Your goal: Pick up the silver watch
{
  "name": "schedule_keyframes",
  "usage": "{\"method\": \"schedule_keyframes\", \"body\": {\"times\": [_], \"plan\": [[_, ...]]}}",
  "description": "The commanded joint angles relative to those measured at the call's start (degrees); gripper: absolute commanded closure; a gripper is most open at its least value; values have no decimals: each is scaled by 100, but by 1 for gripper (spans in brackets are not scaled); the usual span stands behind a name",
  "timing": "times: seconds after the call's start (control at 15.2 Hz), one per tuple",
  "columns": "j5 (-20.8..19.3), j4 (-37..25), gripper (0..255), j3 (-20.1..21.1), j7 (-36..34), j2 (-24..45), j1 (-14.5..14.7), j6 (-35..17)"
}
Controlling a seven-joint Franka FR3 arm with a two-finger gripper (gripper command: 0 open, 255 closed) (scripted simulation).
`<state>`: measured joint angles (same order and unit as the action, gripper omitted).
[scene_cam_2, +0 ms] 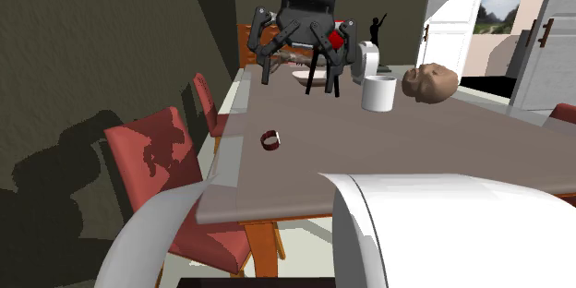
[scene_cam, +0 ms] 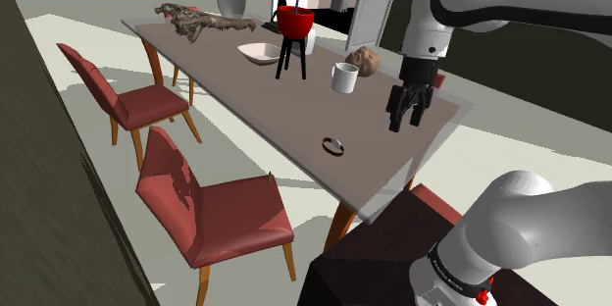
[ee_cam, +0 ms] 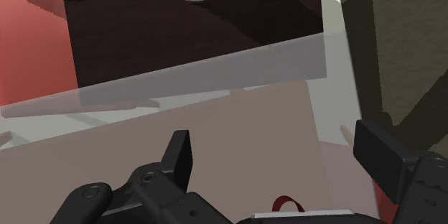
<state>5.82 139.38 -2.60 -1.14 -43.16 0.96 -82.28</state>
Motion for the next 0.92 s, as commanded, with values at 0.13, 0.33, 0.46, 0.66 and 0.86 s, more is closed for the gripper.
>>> {"method": "schedule_keyframes", "body": {"times": [0.13,0.33,0.46,0.66,0.86], "plan": [[60,139,0,98,-98,191,10,-502],[136,285,0,240,-241,542,27,-1256],[178,338,0,333,-336,817,35,-1755],[217,350,0,461,-483,1283,47,-2490],[228,307,0,555,-596,1666,46,-3019]]}}
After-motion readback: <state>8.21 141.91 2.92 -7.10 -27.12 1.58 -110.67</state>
